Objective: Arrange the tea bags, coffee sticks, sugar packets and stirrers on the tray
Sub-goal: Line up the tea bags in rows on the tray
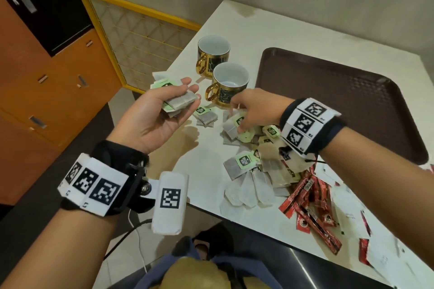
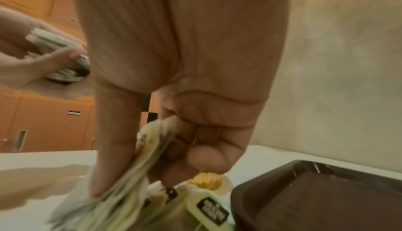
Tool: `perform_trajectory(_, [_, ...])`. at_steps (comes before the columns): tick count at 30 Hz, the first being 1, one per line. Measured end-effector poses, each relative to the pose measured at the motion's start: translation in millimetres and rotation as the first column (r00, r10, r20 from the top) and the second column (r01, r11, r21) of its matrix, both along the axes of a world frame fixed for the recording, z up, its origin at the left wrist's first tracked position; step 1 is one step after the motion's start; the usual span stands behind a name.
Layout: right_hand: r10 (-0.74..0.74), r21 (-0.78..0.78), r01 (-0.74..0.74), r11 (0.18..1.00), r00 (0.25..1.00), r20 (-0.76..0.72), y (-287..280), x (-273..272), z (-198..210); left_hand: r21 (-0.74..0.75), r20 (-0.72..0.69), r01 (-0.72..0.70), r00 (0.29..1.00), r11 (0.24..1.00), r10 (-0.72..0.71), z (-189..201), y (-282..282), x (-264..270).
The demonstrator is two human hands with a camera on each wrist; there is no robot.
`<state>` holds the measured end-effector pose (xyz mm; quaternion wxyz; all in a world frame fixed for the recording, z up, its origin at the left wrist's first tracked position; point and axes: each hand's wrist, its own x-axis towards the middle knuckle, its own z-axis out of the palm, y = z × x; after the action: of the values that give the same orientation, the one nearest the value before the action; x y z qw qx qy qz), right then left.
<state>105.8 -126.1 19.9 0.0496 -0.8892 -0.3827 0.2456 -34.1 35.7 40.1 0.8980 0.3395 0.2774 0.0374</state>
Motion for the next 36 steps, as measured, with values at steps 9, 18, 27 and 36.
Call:
perform_trajectory(9, [-0.095, -0.04, 0.097, 0.994, 0.994, 0.048, -1.2, -3.5, -24.0, 0.018, -0.031, 0.054, 0.998, 0.998, -0.054, -1.0, -6.7, 4.9])
perform_trajectory(18, [-0.19, 0.257, 0.214, 0.942, 0.975, -0.116, -31.8, -5.8, -7.8, -0.004, -0.055, 0.117, 0.992, 0.993, -0.117, -10.9, -11.5, 23.1])
perform_trajectory(27, [-0.044, 0.471, 0.504, 0.724, 0.715, -0.698, -107.3, 6.6, 53.3, 0.136, -0.028, 0.338, 0.941, 0.931, -0.337, -10.7, -71.8, 73.1])
perform_trajectory(36, [-0.185, 0.447, 0.558, 0.7, 0.745, -0.641, -164.3, 41.4, 58.7, -0.142, 0.083, 0.634, 0.773, 0.76, -0.629, -2.8, -148.8, 115.0])
